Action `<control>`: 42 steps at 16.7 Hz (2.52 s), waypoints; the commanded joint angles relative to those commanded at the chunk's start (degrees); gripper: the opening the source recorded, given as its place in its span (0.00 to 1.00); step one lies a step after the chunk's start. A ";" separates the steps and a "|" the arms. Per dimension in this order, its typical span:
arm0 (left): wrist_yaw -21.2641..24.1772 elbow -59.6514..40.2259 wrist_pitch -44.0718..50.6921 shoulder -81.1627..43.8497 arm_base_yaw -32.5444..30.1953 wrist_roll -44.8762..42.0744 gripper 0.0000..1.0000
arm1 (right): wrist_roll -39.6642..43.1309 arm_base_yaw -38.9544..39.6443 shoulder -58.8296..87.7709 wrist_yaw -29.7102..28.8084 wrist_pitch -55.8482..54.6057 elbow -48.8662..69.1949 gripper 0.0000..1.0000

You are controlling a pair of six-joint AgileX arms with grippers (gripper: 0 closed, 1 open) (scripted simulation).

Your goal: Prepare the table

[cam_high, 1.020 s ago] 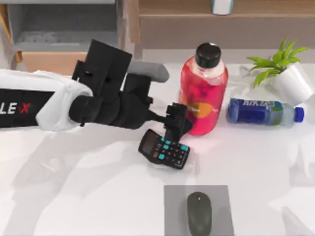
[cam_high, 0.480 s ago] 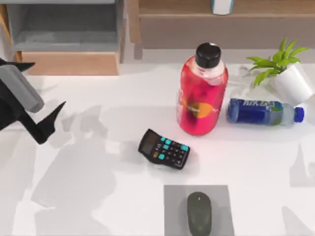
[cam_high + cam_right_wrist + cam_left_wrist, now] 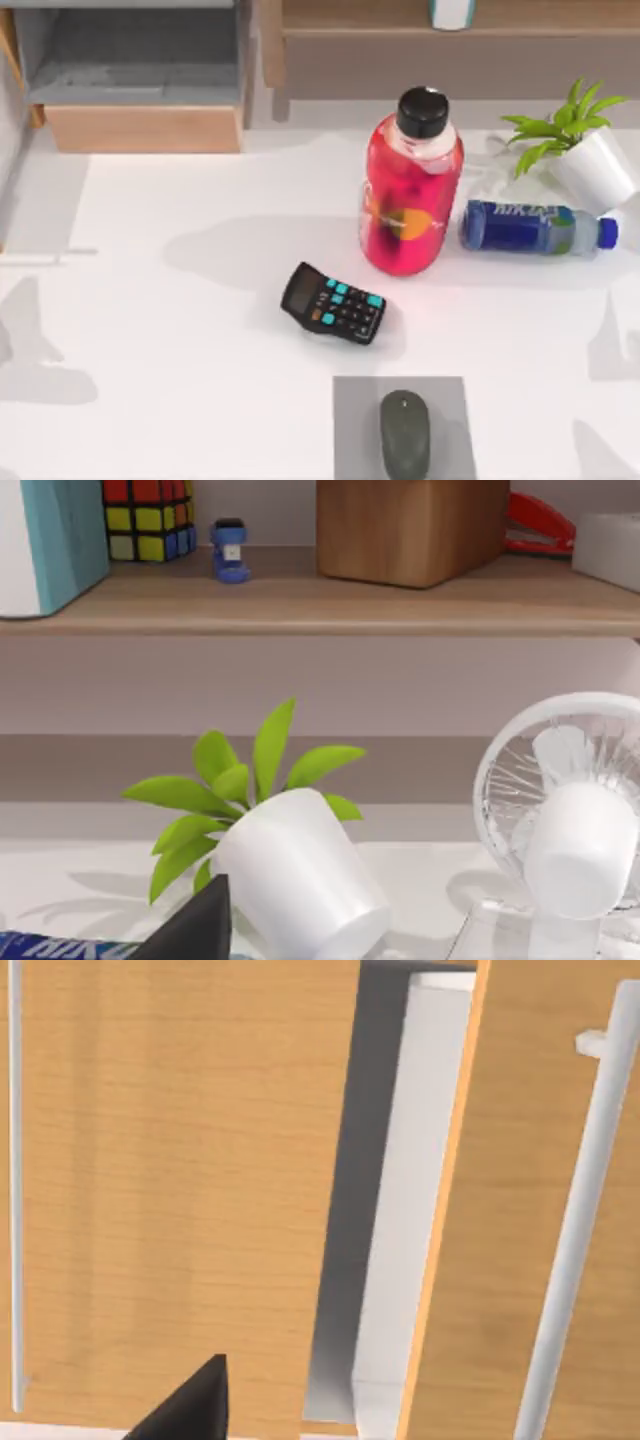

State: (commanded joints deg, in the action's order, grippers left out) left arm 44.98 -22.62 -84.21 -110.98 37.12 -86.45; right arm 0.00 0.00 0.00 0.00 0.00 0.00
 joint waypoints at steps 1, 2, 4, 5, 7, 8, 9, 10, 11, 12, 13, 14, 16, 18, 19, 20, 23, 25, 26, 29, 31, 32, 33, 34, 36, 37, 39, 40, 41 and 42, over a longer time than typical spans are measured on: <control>-0.43 -0.77 -1.85 -1.27 1.85 -2.13 1.00 | 0.00 0.00 0.00 0.00 0.00 0.00 1.00; -0.91 -1.65 -3.16 -2.31 3.17 -3.66 1.00 | 0.00 0.00 0.00 0.00 0.00 0.00 1.00; -1.36 -2.45 -4.06 -3.12 4.08 -4.71 1.00 | 0.00 0.00 0.00 0.00 0.00 0.00 1.00; -1.36 -2.45 -4.06 -3.12 4.08 -4.71 1.00 | 0.00 0.00 0.00 0.00 0.00 0.00 1.00; -1.36 -2.45 -4.06 -3.12 4.08 -4.71 1.00 | 0.00 0.00 0.00 0.00 0.00 0.00 1.00; -1.31 -2.36 -3.93 -2.94 3.88 -4.63 1.00 | 0.00 0.00 0.00 0.00 0.00 0.00 1.00; -1.49 -2.55 -3.84 -3.01 3.77 -4.65 1.00 | 0.00 0.00 0.00 0.00 0.00 0.00 1.00; -2.01 -3.17 -3.50 -3.25 3.37 -4.66 1.00 | 0.00 0.00 0.00 0.00 0.00 0.00 1.00; -2.69 -4.08 -2.99 -3.63 2.73 -4.65 1.00 | 0.00 0.00 0.00 0.00 0.00 0.00 1.00; -3.45 -5.10 -2.43 -4.07 1.99 -4.64 1.00 | 0.00 0.00 0.00 0.00 0.00 0.00 1.00; -4.15 -6.06 -1.91 -4.49 1.29 -4.64 1.00 | 0.00 0.00 0.00 0.00 0.00 0.00 1.00; -4.64 -6.73 -1.54 -4.80 0.78 -4.64 1.00 | 0.00 0.00 0.00 0.00 0.00 0.00 1.00; -4.78 -6.93 -1.43 -4.89 0.63 -4.63 1.00 | 0.00 0.00 0.00 0.00 0.00 0.00 1.00; -4.78 -6.93 -1.43 -4.89 0.63 -4.63 1.00 | 0.00 0.00 0.00 0.00 0.00 0.00 1.00; -4.78 -6.93 -1.43 -4.89 0.63 -4.63 0.92 | 0.00 0.00 0.00 0.00 0.00 0.00 1.00; -4.78 -6.93 -1.43 -4.89 0.63 -4.63 0.85 | 0.00 0.00 0.00 0.00 0.00 0.00 1.00; -4.78 -6.93 -1.43 -4.89 0.63 -4.63 0.62 | 0.00 0.00 0.00 0.00 0.00 0.00 1.00; -4.78 -6.93 -1.43 -4.89 0.63 -4.63 0.47 | 0.00 0.00 0.00 0.00 0.00 0.00 1.00; -4.78 -6.93 -1.43 -4.89 0.63 -4.63 0.40 | 0.00 0.00 0.00 0.00 0.00 0.00 1.00; -4.78 -6.93 -1.43 -4.89 0.63 -4.63 0.17 | 0.00 0.00 0.00 0.00 0.00 0.00 1.00; -4.78 -6.93 -1.43 -4.89 0.63 -4.63 0.02 | 0.00 0.00 0.00 0.00 0.00 0.00 1.00; -4.78 -6.93 -1.43 -4.89 0.63 -4.63 0.00 | 0.00 0.00 0.00 0.00 0.00 0.00 1.00; -4.78 -6.93 -1.43 -4.89 0.63 -4.63 0.00 | 0.00 0.00 0.00 0.00 0.00 0.00 1.00; -4.78 -6.93 -1.43 -4.89 0.63 -4.63 0.00 | 0.00 0.00 0.00 0.00 0.00 0.00 1.00; -4.78 -6.93 -1.43 -4.89 0.63 -4.63 0.00 | 0.00 0.00 0.00 0.00 0.00 0.00 1.00; -4.78 -6.93 -1.43 -4.89 0.63 -4.63 0.00 | 0.00 0.00 0.00 0.00 0.00 0.00 1.00; -4.78 -6.93 -1.43 -4.89 0.63 -4.63 0.00 | 0.00 0.00 0.00 0.00 0.00 0.00 1.00; -4.79 -6.87 -0.91 -5.47 0.77 -4.44 0.00 | 0.00 0.00 0.00 0.00 0.00 0.00 1.00; -4.97 -7.06 -0.84 -5.51 0.72 -4.45 0.00 | 0.00 0.00 0.00 0.00 0.00 0.00 1.00; -5.60 -7.86 -0.50 -5.74 0.46 -4.49 0.00 | 0.00 0.00 0.00 0.00 0.00 0.00 1.00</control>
State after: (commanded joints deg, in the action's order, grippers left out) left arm 39.39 -30.48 -84.72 -116.72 37.58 -90.93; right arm 0.00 0.00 0.00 0.00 0.00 0.00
